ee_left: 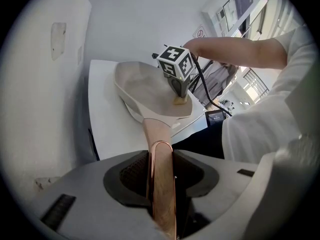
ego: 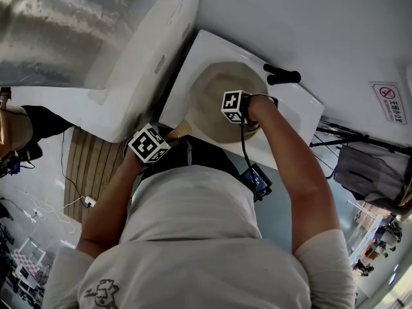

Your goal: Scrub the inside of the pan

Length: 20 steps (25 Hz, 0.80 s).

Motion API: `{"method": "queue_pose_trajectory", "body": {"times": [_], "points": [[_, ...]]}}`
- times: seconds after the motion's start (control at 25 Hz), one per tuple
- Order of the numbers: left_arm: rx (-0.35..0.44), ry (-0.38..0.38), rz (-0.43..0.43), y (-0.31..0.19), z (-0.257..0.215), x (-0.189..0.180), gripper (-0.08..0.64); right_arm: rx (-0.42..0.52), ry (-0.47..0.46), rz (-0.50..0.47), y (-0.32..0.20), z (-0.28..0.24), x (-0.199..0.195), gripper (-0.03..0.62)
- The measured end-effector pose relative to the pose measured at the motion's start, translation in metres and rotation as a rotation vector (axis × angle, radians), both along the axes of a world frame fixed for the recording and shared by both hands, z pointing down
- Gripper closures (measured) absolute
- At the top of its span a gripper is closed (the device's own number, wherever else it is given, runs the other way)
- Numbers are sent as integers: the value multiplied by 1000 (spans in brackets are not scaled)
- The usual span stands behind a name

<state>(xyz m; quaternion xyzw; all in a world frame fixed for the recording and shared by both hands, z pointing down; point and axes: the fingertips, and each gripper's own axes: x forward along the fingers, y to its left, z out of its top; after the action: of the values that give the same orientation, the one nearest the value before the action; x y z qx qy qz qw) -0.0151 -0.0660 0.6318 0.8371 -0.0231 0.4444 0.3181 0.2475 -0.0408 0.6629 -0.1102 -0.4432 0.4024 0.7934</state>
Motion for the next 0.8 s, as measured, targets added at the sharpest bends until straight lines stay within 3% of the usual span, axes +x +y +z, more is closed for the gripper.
{"method": "queue_pose_trajectory", "body": {"times": [0.2,0.4,0.64,0.8], "points": [[-3,-5,8,0,-1,1,408,166,165,-106,-38,2,40,566],[1,-9,20,-1,-1,3,408,422,189,-175,-83,23,55,566],[-6,-22,24,-3,1,-1,408,845,97,-343,-159,38,42,567],[-10,-32,25,-4,3,-2,408,1077,-7,-438,-193,33,20,568]]}}
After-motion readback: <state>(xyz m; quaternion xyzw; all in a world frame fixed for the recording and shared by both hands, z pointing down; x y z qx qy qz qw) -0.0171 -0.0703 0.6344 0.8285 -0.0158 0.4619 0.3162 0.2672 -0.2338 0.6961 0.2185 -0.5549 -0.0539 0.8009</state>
